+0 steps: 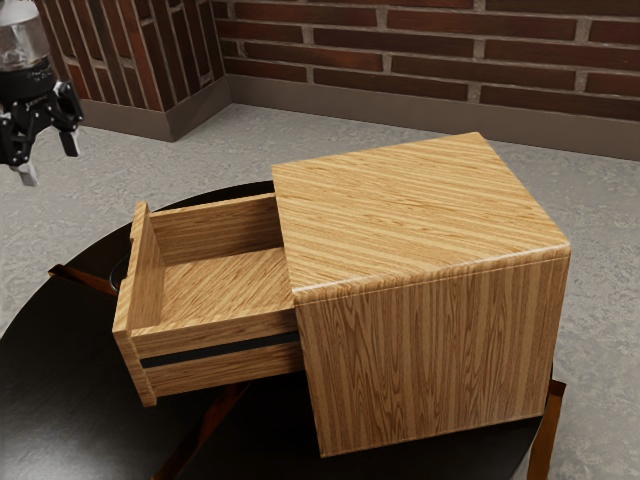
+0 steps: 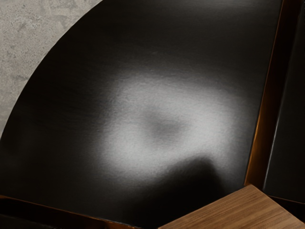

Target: Push the drawer handle with one arm to close the drawer

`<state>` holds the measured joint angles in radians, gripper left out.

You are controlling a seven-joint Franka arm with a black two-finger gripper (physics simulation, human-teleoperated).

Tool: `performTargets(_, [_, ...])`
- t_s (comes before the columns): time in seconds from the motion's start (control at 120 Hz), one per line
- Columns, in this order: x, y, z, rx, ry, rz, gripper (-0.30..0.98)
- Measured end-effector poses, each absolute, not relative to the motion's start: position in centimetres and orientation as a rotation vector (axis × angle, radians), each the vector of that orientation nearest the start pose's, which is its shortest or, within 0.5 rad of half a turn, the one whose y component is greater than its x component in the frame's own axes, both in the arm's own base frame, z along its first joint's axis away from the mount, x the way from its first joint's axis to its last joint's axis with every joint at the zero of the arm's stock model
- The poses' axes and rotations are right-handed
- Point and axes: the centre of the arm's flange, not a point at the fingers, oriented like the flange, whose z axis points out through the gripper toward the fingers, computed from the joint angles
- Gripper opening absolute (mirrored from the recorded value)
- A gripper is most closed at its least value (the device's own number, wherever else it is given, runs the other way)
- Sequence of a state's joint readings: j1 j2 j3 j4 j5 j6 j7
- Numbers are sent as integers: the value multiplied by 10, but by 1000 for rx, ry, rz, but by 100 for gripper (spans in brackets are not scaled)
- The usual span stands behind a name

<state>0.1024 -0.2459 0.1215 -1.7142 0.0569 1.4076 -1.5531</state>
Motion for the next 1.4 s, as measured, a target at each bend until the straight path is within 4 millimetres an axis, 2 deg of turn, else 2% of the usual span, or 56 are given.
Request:
performTargets(0.067, [434, 115, 665, 1996, 2479, -31, 69])
performTargets(0.133, [412, 116, 666, 1959, 2472, -1, 69])
performTargets(0.217, [389, 139, 641, 1872, 2536, -48, 69])
performTargets(0.317, [374, 135, 624, 1847, 2540, -61, 67])
performTargets(0.4, [376, 137, 603, 1819, 2538, -74, 44])
performTargets(0.45, [379, 136, 577, 1807, 2536, -91, 30])
performTargets(0.517, [377, 118, 551, 1815, 2497, -88, 17])
performTargets(0.583, [375, 106, 535, 1774, 2460, -58, 8])
performTargets(0.667, [375, 106, 521, 1695, 2458, -16, 1])
performTargets(0.742, [368, 97, 511, 1667, 2438, 17, -3])
performTargets(0.842, [365, 87, 508, 1637, 2407, 65, -6])
performTargets(1.0, [359, 83, 509, 1559, 2393, 121, -8])
performTargets(1.075, [353, 72, 505, 1550, 2375, 127, -9])
performTargets(1.192, [342, 67, 505, 1507, 2366, 144, -9])
performTargets(1.4, [344, 60, 506, 1457, 2378, 146, -10])
